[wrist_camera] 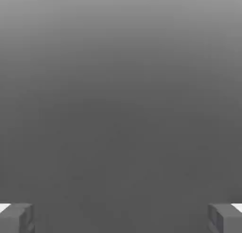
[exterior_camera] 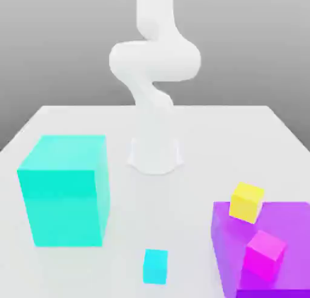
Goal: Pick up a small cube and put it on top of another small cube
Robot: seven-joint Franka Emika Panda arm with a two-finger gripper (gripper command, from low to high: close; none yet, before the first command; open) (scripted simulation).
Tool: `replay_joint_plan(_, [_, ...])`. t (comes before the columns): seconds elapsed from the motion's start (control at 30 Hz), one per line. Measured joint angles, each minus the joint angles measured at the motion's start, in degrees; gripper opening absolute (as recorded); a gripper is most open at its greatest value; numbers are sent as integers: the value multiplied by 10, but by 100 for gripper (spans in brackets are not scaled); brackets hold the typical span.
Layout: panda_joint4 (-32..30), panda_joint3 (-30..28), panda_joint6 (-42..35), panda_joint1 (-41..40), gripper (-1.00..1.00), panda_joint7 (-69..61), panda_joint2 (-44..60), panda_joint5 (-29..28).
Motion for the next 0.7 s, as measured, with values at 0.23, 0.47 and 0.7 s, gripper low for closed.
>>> replay_joint_plan(0.23, [-46, 9, 73, -10, 0, 19, 149, -6])
replay_joint_plan(0.47, [-90, 14, 145, -15, 0, 38, 294, -13])
replay_joint_plan(0.7, [-135, 16, 216, -17, 0, 53, 440, -13])
